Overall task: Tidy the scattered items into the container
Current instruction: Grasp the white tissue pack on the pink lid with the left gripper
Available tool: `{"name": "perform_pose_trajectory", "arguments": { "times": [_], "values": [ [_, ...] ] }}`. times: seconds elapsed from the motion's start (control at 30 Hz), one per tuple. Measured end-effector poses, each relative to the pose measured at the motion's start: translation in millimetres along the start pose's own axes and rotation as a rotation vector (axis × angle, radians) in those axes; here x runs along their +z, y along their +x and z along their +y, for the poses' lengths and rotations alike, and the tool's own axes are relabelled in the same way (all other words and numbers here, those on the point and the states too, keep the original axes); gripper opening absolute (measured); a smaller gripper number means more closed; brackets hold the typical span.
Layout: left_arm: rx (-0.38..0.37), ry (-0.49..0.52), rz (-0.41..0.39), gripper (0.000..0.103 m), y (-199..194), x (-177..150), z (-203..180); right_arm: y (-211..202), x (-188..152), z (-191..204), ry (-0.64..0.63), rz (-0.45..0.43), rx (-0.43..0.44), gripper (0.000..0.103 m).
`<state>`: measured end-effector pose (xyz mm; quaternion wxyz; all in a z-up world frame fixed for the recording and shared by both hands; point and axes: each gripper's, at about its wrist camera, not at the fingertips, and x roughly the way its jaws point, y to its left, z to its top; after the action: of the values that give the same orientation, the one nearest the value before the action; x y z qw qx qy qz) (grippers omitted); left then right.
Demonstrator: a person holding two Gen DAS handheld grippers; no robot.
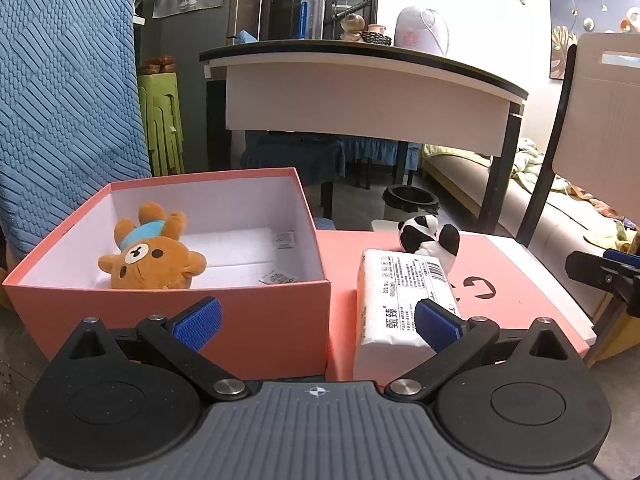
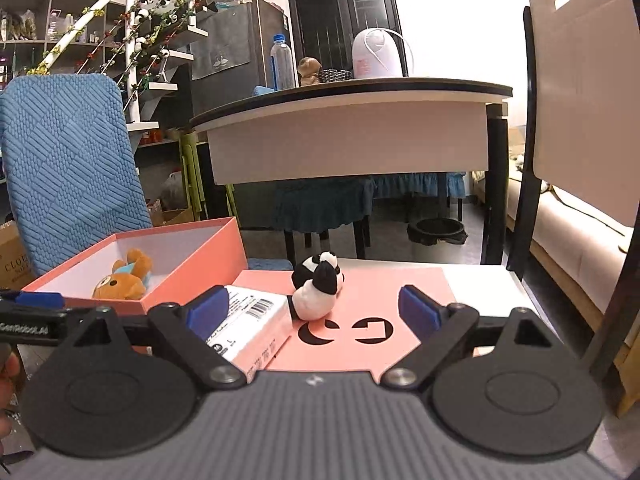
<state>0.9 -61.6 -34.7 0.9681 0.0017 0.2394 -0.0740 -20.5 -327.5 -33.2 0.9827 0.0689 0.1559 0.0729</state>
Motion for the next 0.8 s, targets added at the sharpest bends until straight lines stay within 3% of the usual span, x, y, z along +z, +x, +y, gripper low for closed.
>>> {"name": "perform_pose_trajectory", "arguments": {
  "times": [0.23,0.53,0.8],
  "values": [
    [0.005,0.04,0.001,0.103,4.0,-2.7,-8.8,-2.5,-2.3,-0.4,0.01,-0.016,-0.005,0.097],
    [-0.032,0.156,-0.038,0.103,5.9,-11.4,-34.2,-8.9,-11.8,-7.5,0.025,-0.019,-0.038,0.1],
    [-0.07,0.183,-0.021,0.103,22.1,-19.1,-59.3,-21.8,-22.4,-22.7,0.063,-0.009,-0.067,0.103]
  ]
}}
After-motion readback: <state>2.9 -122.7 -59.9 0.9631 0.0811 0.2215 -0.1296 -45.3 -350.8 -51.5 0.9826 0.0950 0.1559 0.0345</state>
